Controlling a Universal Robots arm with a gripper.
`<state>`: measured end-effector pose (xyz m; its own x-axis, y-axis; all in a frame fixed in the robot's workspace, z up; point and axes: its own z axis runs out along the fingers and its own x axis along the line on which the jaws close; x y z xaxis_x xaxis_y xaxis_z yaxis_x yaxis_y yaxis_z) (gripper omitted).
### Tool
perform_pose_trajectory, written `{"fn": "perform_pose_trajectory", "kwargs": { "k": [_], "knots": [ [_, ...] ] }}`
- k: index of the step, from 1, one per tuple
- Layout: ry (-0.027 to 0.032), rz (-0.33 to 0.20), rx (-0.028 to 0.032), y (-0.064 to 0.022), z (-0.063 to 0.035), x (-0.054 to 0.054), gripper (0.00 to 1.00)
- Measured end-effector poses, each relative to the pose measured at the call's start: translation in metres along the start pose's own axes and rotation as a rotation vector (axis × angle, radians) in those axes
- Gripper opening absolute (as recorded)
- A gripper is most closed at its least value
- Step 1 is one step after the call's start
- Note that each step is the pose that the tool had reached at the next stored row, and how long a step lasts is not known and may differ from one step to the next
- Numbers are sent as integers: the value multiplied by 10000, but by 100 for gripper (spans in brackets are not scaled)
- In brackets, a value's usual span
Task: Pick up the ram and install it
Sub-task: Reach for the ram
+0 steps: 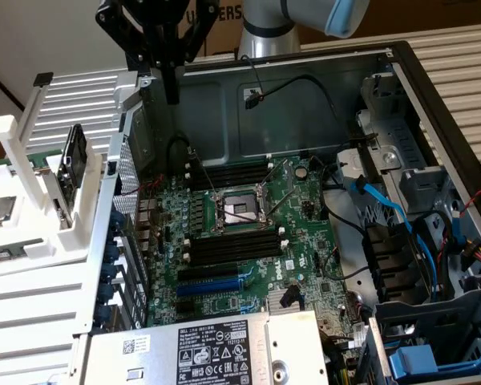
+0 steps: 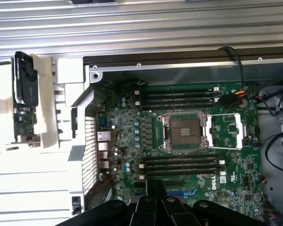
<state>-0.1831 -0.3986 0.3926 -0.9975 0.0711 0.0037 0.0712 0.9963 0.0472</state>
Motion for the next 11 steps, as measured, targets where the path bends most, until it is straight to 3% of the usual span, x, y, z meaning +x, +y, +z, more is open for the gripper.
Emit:
{"fn": "perform_pose_trajectory", "kwargs": {
  "k": [11],
  "knots": [
    [-4,0,-3,-36,0,500,10]
  ]
}}
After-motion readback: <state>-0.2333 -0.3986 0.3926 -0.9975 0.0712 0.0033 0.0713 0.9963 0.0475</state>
